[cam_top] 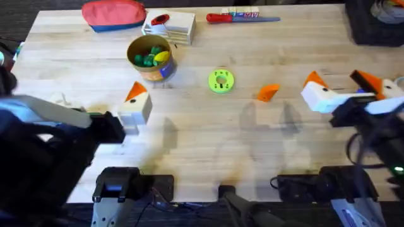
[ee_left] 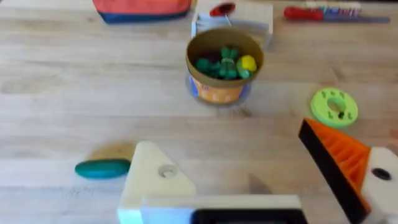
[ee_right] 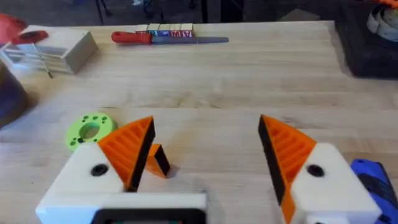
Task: Pick up the gripper from the table and insert it into the empty holder that is missing its gripper. Then pick up a screw, insert it into the mounting hole, and use the screwdriver to tighten it. Finally, clean up the table by picking up the vegetable and placing it into the bucket.
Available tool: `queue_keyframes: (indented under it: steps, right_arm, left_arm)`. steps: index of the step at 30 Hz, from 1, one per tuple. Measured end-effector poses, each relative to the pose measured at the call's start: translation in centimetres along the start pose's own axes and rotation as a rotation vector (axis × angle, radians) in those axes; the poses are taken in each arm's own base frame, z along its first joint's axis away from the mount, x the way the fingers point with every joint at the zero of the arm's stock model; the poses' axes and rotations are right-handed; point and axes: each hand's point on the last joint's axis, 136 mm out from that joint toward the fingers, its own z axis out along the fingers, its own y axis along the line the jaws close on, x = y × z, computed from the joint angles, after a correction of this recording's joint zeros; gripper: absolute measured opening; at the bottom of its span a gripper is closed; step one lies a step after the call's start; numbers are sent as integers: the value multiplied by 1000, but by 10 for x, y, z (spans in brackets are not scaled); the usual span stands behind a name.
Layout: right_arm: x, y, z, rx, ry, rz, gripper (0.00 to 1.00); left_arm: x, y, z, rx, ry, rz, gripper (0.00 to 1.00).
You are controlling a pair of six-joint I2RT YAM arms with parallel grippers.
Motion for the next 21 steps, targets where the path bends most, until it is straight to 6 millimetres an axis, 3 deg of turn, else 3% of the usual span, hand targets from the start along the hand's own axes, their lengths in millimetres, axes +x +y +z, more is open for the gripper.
queue_keyframes:
  steps: [3, 8, 13, 19, 20, 21]
  right_arm:
    - [-24, 2, -15, 2, 38, 5, 991]
    - [-56, 3, -26, 1, 19, 4, 991]
    - [-58, 4, -28, 1, 18, 4, 991]
    - [-53, 3, -28, 2, 37, 5, 992]
    - [-52, 3, -28, 2, 44, 5, 992]
    - [-49, 3, -28, 3, 53, 6, 993]
  left_arm:
    - [-3, -1, -14, -6, 134, -5, 986]
    - [-33, -1, -15, -14, 149, -4, 986]
    - [-34, -1, -15, -17, 151, -6, 972]
    - [-34, -1, -15, -15, 150, 22, 50]
    - [-37, -1, -15, -13, 142, 33, 57]
    - [-41, -1, -14, -13, 123, 30, 231]
